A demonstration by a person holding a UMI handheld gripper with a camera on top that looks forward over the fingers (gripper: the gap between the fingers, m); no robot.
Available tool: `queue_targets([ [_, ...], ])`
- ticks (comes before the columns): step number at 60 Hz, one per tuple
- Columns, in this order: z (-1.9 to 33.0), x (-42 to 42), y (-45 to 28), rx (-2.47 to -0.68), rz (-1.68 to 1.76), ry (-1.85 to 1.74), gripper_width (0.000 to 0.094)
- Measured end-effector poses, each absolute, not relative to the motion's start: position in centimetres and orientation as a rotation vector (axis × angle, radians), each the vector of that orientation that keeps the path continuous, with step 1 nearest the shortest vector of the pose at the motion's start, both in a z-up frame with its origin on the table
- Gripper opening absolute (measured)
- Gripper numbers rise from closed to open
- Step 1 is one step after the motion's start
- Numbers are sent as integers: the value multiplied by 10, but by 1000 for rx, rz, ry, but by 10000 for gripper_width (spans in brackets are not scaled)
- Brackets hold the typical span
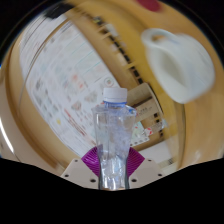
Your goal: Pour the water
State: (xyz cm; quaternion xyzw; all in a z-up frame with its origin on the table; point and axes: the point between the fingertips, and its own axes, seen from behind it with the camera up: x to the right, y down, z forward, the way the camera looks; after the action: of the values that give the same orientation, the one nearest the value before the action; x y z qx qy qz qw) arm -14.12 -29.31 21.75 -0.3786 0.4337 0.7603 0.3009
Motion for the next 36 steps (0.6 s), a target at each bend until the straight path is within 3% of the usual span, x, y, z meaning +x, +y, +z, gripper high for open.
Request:
queue_targets([
  [10, 259, -131, -289, -1430, 1364, 568, 287],
  [21, 297, -39, -274, -1498, 593, 183, 288],
  [29, 268, 22, -276, -1569, 204, 28, 286],
  [36, 205, 68, -269, -1662, 25, -33, 288],
])
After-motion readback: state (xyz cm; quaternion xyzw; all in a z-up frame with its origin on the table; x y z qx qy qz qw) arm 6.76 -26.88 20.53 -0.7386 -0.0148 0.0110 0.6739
